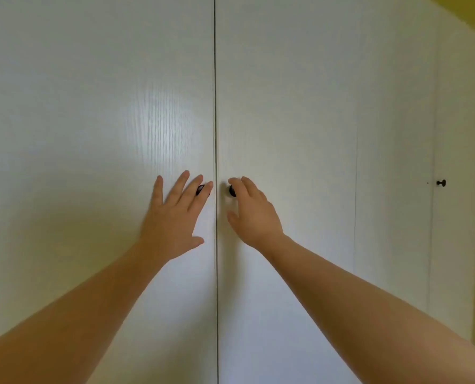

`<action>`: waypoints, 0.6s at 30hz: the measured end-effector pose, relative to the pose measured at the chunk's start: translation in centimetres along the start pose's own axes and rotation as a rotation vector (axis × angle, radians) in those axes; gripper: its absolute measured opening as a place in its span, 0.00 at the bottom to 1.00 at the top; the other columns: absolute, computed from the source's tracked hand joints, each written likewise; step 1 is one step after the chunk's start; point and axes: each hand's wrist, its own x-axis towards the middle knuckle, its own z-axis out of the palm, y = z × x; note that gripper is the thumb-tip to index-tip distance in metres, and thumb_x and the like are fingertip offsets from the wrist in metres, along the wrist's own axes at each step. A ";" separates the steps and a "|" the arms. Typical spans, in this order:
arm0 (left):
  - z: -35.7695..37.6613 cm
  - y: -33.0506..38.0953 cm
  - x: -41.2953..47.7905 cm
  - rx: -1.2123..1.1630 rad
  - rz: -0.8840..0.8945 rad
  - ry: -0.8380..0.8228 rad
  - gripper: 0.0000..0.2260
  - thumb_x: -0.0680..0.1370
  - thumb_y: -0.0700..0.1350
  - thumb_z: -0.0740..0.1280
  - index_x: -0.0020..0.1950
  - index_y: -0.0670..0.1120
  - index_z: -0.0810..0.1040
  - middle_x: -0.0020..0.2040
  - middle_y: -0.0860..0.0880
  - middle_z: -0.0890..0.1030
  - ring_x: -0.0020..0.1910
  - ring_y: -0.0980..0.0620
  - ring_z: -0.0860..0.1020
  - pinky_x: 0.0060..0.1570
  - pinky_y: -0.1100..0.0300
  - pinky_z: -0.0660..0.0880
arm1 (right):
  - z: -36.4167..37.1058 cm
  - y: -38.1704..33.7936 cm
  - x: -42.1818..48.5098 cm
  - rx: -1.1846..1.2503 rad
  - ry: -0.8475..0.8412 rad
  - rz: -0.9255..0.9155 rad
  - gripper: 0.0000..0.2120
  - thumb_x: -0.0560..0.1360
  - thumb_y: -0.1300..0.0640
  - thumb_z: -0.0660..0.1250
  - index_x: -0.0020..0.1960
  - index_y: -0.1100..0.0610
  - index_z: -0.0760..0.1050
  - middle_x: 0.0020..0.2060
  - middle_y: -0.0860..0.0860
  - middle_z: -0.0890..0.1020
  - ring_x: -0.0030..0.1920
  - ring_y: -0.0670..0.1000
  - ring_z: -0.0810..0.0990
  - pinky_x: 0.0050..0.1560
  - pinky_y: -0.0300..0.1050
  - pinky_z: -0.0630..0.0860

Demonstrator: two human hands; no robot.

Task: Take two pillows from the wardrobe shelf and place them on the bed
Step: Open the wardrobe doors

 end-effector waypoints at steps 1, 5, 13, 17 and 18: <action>-0.1 -0.1 0.0 -0.005 0.007 -0.034 0.57 0.52 0.68 0.75 0.72 0.46 0.56 0.70 0.43 0.71 0.70 0.40 0.68 0.64 0.33 0.61 | 0.1 -0.2 0.4 0.003 0.026 0.021 0.25 0.76 0.60 0.59 0.72 0.53 0.59 0.70 0.53 0.64 0.63 0.57 0.70 0.57 0.49 0.70; 0.5 -0.4 -0.1 0.024 0.053 -0.007 0.57 0.50 0.68 0.75 0.71 0.46 0.58 0.69 0.41 0.72 0.69 0.38 0.69 0.62 0.30 0.60 | 0.3 -0.3 1.9 -0.021 0.097 0.091 0.17 0.77 0.61 0.55 0.66 0.57 0.65 0.60 0.57 0.72 0.54 0.58 0.73 0.50 0.48 0.70; 0.9 -0.5 0.3 -0.011 0.047 -0.034 0.57 0.49 0.66 0.77 0.72 0.47 0.60 0.69 0.41 0.73 0.69 0.37 0.69 0.63 0.31 0.55 | 0.8 -0.7 3.4 0.224 0.107 0.176 0.08 0.78 0.61 0.54 0.55 0.63 0.68 0.48 0.57 0.73 0.45 0.57 0.73 0.46 0.52 0.71; 0.5 -0.5 0.4 -0.066 0.025 -0.044 0.55 0.49 0.65 0.77 0.71 0.48 0.61 0.67 0.42 0.75 0.68 0.37 0.70 0.62 0.32 0.54 | 0.3 -0.7 2.9 0.373 0.101 0.185 0.02 0.78 0.63 0.54 0.48 0.58 0.65 0.44 0.53 0.69 0.40 0.53 0.69 0.40 0.44 0.66; 0.2 -0.4 0.5 -0.090 0.017 -0.053 0.55 0.50 0.65 0.77 0.71 0.49 0.60 0.67 0.43 0.74 0.69 0.37 0.69 0.63 0.33 0.52 | 0.1 -0.6 2.7 0.398 0.102 0.182 0.02 0.78 0.63 0.54 0.48 0.58 0.65 0.44 0.53 0.70 0.40 0.52 0.69 0.41 0.44 0.66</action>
